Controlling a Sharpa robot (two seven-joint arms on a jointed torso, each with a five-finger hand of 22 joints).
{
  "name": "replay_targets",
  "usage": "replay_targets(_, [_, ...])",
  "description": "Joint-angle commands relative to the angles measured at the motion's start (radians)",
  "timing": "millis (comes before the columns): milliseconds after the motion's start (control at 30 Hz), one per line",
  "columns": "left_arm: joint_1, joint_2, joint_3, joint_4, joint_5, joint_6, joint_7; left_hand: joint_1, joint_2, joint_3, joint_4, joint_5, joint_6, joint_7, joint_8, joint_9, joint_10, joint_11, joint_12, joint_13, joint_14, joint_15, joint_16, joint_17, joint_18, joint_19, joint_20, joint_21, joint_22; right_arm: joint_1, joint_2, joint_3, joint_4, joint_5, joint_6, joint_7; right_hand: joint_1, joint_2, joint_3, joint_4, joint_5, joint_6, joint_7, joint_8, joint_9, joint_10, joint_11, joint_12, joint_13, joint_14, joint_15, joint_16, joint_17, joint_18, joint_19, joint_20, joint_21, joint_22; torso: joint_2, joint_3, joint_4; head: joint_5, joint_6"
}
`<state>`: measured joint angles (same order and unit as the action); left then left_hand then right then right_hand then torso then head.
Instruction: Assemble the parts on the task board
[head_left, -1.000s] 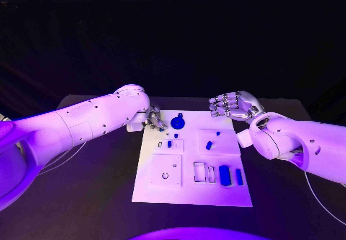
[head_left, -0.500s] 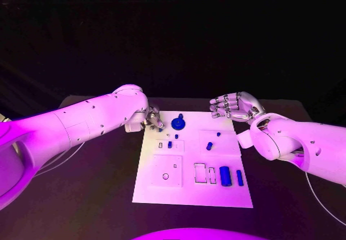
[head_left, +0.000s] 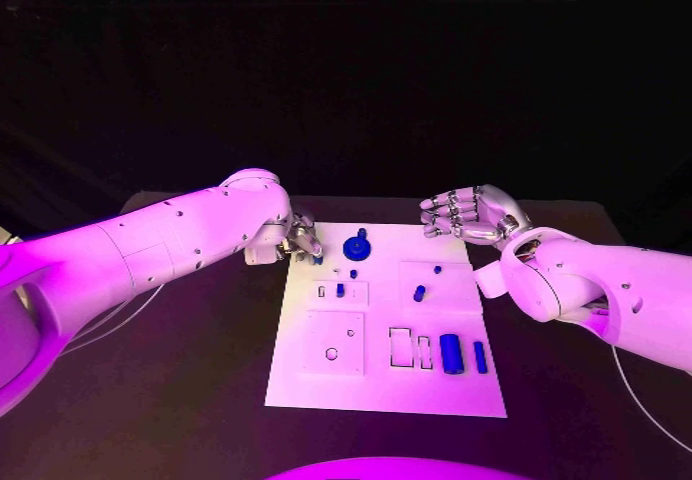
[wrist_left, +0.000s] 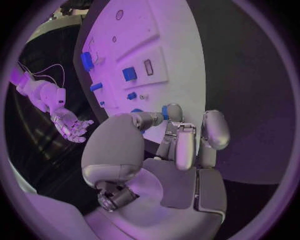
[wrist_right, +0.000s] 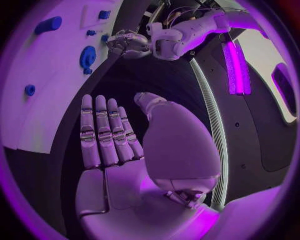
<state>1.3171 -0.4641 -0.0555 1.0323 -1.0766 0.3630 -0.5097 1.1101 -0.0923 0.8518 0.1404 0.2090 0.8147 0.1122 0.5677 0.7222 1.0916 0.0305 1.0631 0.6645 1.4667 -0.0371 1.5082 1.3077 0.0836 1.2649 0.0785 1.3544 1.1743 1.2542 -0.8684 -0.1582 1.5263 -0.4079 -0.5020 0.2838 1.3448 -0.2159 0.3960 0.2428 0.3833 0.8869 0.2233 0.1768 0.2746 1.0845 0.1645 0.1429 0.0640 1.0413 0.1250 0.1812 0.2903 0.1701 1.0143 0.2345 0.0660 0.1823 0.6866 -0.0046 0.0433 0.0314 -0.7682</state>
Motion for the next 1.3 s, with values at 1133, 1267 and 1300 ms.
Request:
replay_targets(1133, [-0.009,-0.032,-0.008,0.002,0.148,-0.152,0.112,-0.063,-0.051,0.142,-0.256,0.262,0.12,-0.03,-0.013,-0.042,0.147,-0.027,0.084,0.122,0.095,-0.017,0.05,0.235,-0.002,0.061,-0.02,0.056,0.084,-0.002,-0.002,0.0,0.0,-0.01,0.014,0.005,-0.012,0.0,-0.007,-0.002,0.009,0.005,0.007,-0.006,-0.001,0.008,0.002,-0.006,0.0,0.008,0.0,-0.005,-0.003,0.015,0.004,0.001,0.001,-0.005,0.0,0.0001,-0.0019,0.001,0.0])
replay_targets(1267, [-0.009,-0.043,-0.008,0.009,0.184,-0.182,0.15,-0.069,-0.058,0.132,-0.268,0.312,0.145,-0.038,-0.023,-0.05,0.173,-0.035,0.091,0.141,0.101,-0.024,0.058,0.253,-0.008,0.083,-0.027,0.072,0.11,-0.002,-0.002,0.0,0.0,-0.01,0.015,0.005,-0.013,0.0,-0.007,-0.002,0.009,0.005,0.007,-0.006,-0.001,0.008,0.002,-0.006,0.0,0.009,0.0,-0.005,-0.003,0.015,0.004,0.001,0.001,-0.006,0.001,-0.0002,-0.0015,0.002,-0.001])
replay_targets(1300, [-0.009,-0.046,-0.008,0.012,0.191,-0.187,0.156,-0.069,-0.06,0.131,-0.271,0.322,0.149,-0.04,-0.025,-0.052,0.177,-0.037,0.092,0.144,0.101,-0.025,0.059,0.255,-0.009,0.087,-0.028,0.074,0.114,-0.002,-0.002,0.0,0.0,-0.01,0.015,0.005,-0.013,0.0,-0.007,-0.002,0.009,0.005,0.007,-0.006,-0.001,0.008,0.002,-0.006,0.0,0.009,0.0,-0.005,-0.003,0.015,0.004,0.001,0.001,-0.006,0.0,-0.0002,-0.0016,0.002,-0.001])
